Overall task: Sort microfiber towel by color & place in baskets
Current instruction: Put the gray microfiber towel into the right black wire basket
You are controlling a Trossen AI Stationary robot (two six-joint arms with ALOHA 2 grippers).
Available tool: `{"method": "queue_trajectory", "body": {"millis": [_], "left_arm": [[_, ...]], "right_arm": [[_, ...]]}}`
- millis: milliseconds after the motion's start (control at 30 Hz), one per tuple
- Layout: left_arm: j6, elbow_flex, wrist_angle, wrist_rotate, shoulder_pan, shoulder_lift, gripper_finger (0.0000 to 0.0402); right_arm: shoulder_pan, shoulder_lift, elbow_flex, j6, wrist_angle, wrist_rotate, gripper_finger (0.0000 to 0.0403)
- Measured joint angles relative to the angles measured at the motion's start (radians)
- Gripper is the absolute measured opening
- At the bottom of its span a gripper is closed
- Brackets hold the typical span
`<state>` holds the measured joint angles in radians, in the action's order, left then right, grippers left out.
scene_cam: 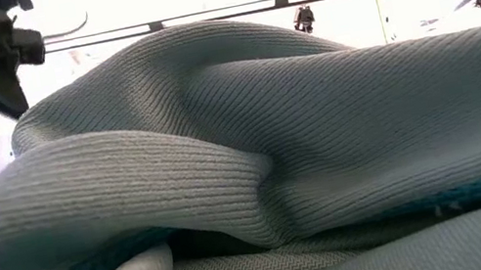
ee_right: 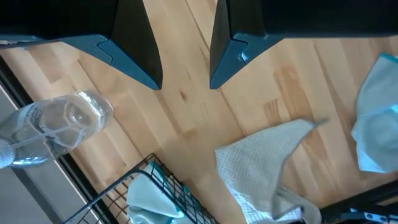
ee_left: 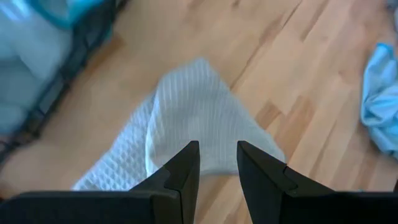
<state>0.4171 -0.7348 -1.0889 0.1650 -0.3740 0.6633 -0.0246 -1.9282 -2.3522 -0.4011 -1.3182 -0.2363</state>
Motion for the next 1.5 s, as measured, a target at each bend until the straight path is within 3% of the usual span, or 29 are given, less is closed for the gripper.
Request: {"method": "queue_trajectory", "body": {"millis": [433,933,1500], "left_arm": [[0.075,0.164,0.065,0.074,0.014,-0.005,0.0092],[0.128,0.226,0.083,0.028,0.013,-0.003,0.0092],[0.244,0.326,0.29,0.028,0.014,0.066,0.0092]], "right_arm": [[-0.011,0.0,0.0,0.002,-0.042,0.0,0.0128],[-0.011,0.0,0.0,0.008,-0.042,0.0,0.0128],[-0.011,0.0,0.0,0.035,-0.052,0.0,0.0128]]}}
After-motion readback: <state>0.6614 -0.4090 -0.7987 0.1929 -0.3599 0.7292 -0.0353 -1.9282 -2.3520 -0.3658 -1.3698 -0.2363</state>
